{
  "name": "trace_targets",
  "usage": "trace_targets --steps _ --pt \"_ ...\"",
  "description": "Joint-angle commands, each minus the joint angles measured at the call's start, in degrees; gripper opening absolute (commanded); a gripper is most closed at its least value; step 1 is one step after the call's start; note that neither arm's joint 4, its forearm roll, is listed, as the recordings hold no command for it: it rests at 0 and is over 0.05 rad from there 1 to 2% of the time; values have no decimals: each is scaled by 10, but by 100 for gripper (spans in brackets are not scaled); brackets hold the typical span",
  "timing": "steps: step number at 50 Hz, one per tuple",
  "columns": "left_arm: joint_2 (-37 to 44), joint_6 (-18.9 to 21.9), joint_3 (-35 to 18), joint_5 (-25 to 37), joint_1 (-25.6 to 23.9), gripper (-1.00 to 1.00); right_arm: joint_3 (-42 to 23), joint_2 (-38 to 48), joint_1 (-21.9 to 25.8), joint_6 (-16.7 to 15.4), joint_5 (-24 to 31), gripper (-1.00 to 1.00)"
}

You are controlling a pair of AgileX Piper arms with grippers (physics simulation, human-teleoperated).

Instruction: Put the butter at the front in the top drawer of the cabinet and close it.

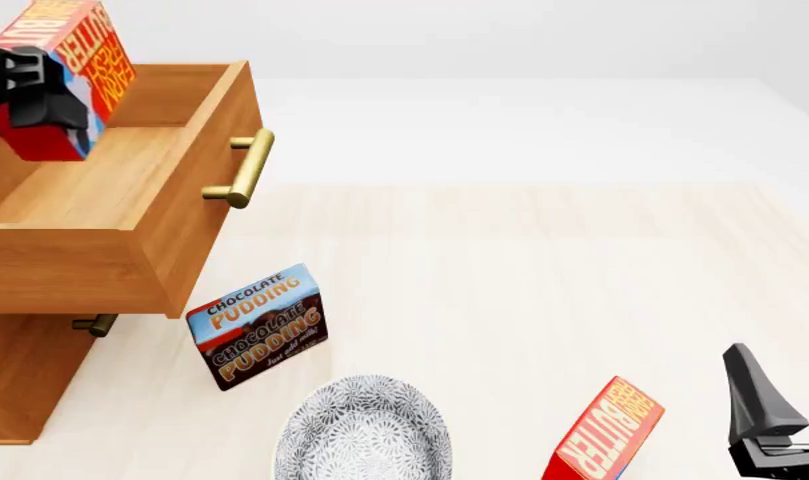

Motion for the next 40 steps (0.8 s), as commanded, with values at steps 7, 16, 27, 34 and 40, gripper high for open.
trace_targets --steps 7,16,27,34,40 --pt "-11 1 53 -47 -2 -100 1 -11 0 0 9 100" --pt "2 -7 61 -66 -9 -100 1 -11 0 0 9 100" --pt "15 -7 59 -77 -10 -100 -1 -2 0 0 3 100" --pt "20 -9 65 -84 -12 -100 -1 -3 0 -1 3 100" --pt "22 -9 77 -92 -8 -100 -1 -2 0 -1 3 100"
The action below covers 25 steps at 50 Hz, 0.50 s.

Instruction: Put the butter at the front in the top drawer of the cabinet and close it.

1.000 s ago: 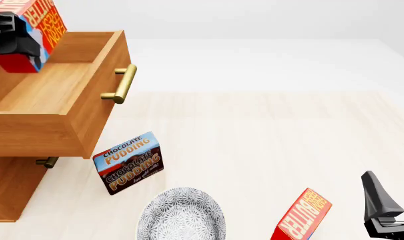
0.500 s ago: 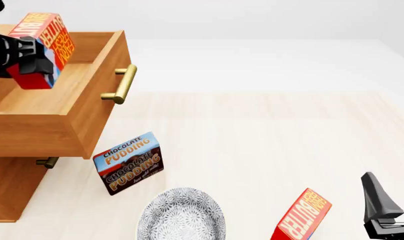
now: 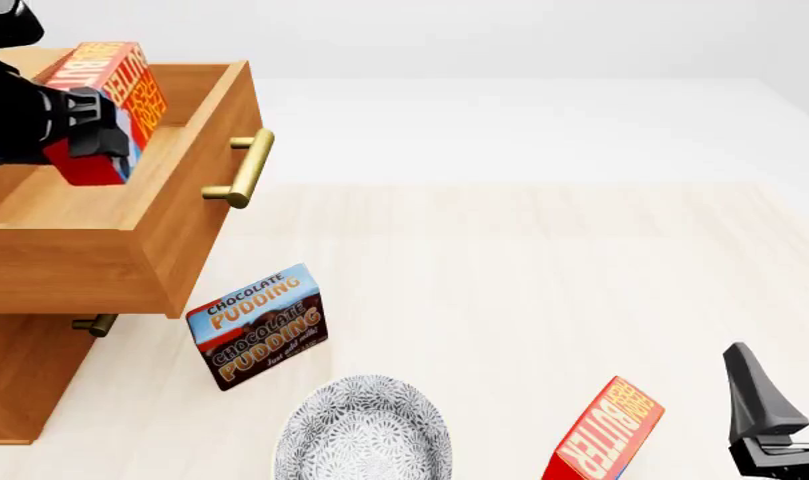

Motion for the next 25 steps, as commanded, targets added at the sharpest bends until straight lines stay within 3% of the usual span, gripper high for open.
trace_targets --steps 1,25 --pt "-6 8 6 -10 0 -100 0 -5 0 0 4 100" --pt "-2 -5 39 -37 -10 -100 0 -5 0 0 4 100"
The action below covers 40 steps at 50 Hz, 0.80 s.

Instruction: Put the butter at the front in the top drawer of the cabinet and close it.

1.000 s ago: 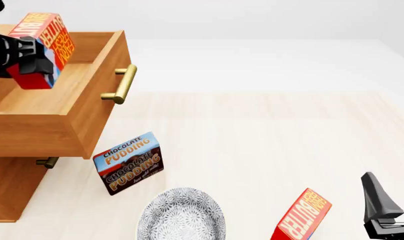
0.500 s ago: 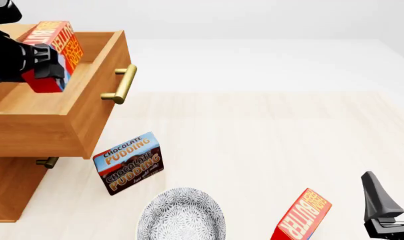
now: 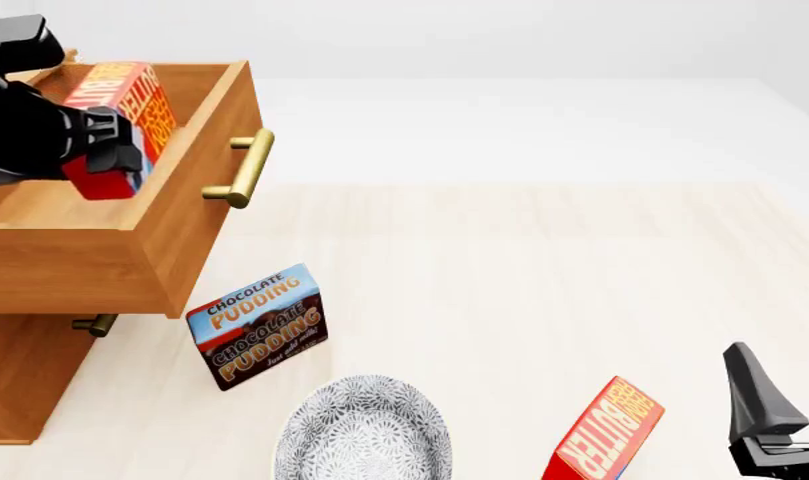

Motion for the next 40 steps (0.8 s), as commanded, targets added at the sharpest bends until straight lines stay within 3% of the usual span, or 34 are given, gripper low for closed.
trace_targets --steps 1,40 --pt "-12 4 10 -8 -5 -100 1 -6 0 0 5 100" --pt "-11 -5 45 -27 -6 -100 1 -6 0 0 5 100"
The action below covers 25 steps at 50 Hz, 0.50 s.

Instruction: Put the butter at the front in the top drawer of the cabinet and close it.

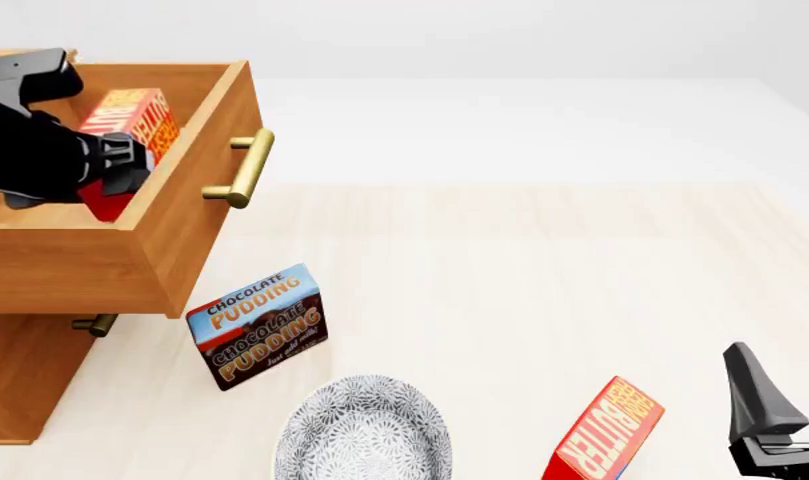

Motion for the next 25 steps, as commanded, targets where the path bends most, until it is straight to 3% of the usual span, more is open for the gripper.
trace_targets --steps 1,18,19,25 --pt "-13 10 0 2 -1 -100 1 -6 0 0 5 100" --pt "-20 1 10 0 -5 -100 1 -6 0 0 5 100" --pt "-18 -3 9 1 -9 100 1 -6 0 0 5 100" --pt "-17 -2 8 2 -9 100 1 -7 0 0 5 100"
